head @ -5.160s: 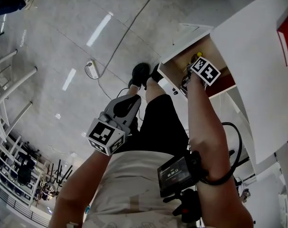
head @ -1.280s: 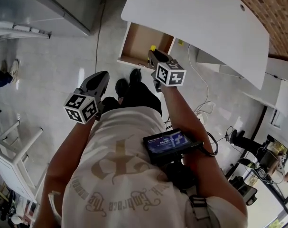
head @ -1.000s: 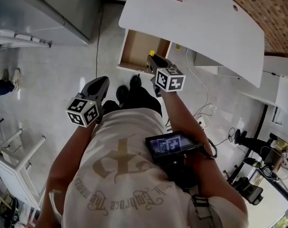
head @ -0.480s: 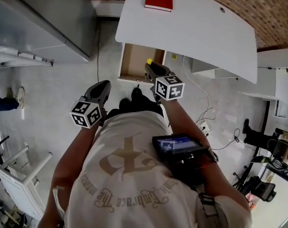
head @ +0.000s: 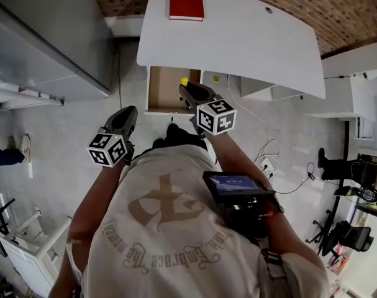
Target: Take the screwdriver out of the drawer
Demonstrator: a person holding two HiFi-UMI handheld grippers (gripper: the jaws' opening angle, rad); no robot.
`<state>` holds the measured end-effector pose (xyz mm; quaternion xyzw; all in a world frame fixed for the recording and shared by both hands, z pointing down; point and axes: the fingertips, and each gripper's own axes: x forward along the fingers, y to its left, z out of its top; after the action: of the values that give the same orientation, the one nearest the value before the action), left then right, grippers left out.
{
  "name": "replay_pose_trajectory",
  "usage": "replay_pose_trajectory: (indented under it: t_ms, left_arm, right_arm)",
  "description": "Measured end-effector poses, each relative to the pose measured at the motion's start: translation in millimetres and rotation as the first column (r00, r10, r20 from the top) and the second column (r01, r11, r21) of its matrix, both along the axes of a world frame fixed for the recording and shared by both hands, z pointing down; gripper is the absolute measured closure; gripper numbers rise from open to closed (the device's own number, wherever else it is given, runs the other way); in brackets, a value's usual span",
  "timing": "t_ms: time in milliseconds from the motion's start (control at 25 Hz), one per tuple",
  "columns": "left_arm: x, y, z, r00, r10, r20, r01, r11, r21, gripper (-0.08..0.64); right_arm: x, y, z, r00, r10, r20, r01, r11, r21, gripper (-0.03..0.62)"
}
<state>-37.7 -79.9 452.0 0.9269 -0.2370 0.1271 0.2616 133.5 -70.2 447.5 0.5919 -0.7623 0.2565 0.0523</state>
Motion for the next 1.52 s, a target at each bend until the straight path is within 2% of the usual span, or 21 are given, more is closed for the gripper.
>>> replay_pose_trajectory:
  t_ms: [200,480,1000,1520]
  left_arm:
    - [9.9,4.8,-6.0,1.0,0.014,-0.005,-0.014,1.0,0.022,0.545]
    - [27.0,21.6,-15.1,0.995,0.096,0.0,-0.095,0.993,0.07,0.545]
    - [37.9,35.9,-15.8,0.986,0.165,0.007,-0.165,0.983,0.081,0.545]
    - [49.3,42.7,-4.6,0.982,0.188,0.022,-0.19,0.98,0.065,0.545]
  right_arm:
    - [5.7,9.7,-12.6,1.0,-0.004,-0.011,0.004,1.0,0.031,0.535]
    - [5.3,36.7,-16.4,1.0,-0.009,-0.022,0.01,0.999,0.045,0.535]
    - [0.2,67.6,-13.3,0.999,0.015,-0.029,-0.014,0.999,0.037,0.535]
    - [14.4,80.8,-11.5,0.997,0.069,-0.019,-0.068,0.996,0.053,0.535]
